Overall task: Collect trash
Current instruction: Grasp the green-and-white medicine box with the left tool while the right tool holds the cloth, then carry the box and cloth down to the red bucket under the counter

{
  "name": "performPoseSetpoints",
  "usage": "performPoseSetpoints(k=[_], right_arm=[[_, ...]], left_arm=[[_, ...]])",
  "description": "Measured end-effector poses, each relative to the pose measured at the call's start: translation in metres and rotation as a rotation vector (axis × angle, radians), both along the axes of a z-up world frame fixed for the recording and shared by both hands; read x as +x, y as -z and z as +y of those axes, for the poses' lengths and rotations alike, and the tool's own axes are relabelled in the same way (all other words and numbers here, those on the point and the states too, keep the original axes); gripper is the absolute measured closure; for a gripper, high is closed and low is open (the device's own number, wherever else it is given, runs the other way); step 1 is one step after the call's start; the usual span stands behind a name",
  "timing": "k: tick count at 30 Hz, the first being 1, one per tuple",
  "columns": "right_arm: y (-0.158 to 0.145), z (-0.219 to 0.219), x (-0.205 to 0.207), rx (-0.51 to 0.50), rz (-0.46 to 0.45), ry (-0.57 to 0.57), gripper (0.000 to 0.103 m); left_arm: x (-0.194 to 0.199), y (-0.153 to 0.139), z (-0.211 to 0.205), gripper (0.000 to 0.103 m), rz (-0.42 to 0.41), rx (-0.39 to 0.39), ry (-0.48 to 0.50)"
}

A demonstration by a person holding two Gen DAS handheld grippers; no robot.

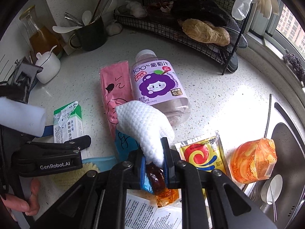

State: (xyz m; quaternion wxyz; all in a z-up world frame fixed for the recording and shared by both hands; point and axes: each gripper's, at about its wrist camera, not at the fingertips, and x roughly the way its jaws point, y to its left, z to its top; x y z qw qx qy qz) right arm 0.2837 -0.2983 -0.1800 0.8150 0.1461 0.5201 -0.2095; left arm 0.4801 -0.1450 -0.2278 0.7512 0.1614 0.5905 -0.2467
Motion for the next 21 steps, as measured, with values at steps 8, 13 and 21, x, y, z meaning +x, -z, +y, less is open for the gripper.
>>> performPoseSetpoints(k=[8, 13, 21], right_arm=[[-0.012, -0.004, -0.009, 0.013, -0.018, -0.013, 0.090], [-0.033, -0.007, -0.021, 0.017, -0.063, -0.035, 0.090], [-0.064, -0.009, -0.042, 0.023, -0.126, -0.118, 0.090]], left_arm=[[-0.016, -0.028, -0.001, 0.037, -0.026, -0.090, 0.021], [-0.028, -0.061, -0.002, 0.038, -0.091, -0.131, 0.013], [-0.061, -0.106, 0.005, 0.038, -0.180, -0.153, -0.041]])
